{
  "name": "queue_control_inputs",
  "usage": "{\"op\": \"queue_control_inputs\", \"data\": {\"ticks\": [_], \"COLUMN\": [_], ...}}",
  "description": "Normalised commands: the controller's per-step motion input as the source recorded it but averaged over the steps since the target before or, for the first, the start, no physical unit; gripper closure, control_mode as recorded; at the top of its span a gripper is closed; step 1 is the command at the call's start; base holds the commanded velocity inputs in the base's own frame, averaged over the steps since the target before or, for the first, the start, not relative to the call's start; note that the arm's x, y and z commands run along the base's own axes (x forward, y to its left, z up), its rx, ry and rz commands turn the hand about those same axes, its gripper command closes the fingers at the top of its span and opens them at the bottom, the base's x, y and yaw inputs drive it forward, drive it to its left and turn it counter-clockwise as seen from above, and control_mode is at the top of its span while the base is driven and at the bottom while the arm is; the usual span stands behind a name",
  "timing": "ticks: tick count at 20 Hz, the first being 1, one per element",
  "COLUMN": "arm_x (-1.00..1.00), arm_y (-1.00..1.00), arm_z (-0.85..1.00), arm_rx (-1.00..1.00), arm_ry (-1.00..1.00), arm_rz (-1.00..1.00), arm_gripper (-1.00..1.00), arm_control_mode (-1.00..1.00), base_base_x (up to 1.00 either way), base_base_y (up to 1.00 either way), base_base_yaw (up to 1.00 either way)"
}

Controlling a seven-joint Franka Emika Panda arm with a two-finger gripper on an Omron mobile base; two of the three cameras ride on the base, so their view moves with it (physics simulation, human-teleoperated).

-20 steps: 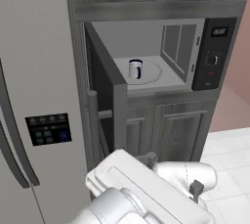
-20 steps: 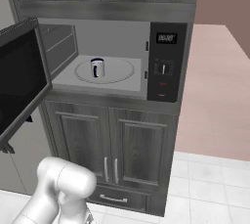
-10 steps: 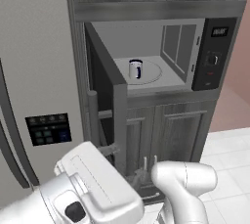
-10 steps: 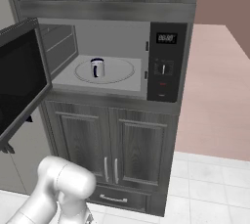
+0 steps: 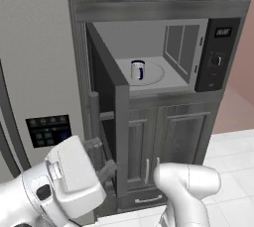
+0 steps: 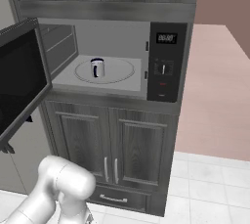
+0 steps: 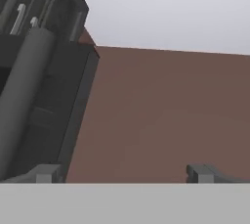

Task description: Pick the mug from the counter and place it inside the microwave. Then close the microwave.

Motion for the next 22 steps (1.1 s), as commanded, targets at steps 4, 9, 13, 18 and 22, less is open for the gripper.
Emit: {"op": "queue_control_inputs", "data": {"ticks": [4, 9, 13, 18, 22], "arm_x": [0.26, 0.15, 0.21, 0.04, 0.07], "arm_y": [0.35, 0.41, 0.39, 0.27, 0.02], "arm_z": [-0.14, -0.18, -0.19, -0.3, -0.12], "arm_rx": [-0.03, 0.0, 0.0, 0.0, 0.0], "arm_ry": [0.0, -0.06, -0.09, -0.06, 0.01], "arm_rz": [-0.09, -0.07, -0.06, -0.04, -0.01], "arm_gripper": [-1.0, -1.0, -1.0, -1.0, -1.0], "arm_control_mode": [-1.0, -1.0, -1.0, -1.0, -1.0], "base_base_x": [0.0, 0.0, 0.0, 0.0, 0.0], "base_base_y": [0.0, 0.0, 0.0, 0.0, 0.0], "base_base_yaw": [0.0, 0.0, 0.0, 0.0, 0.0]}}
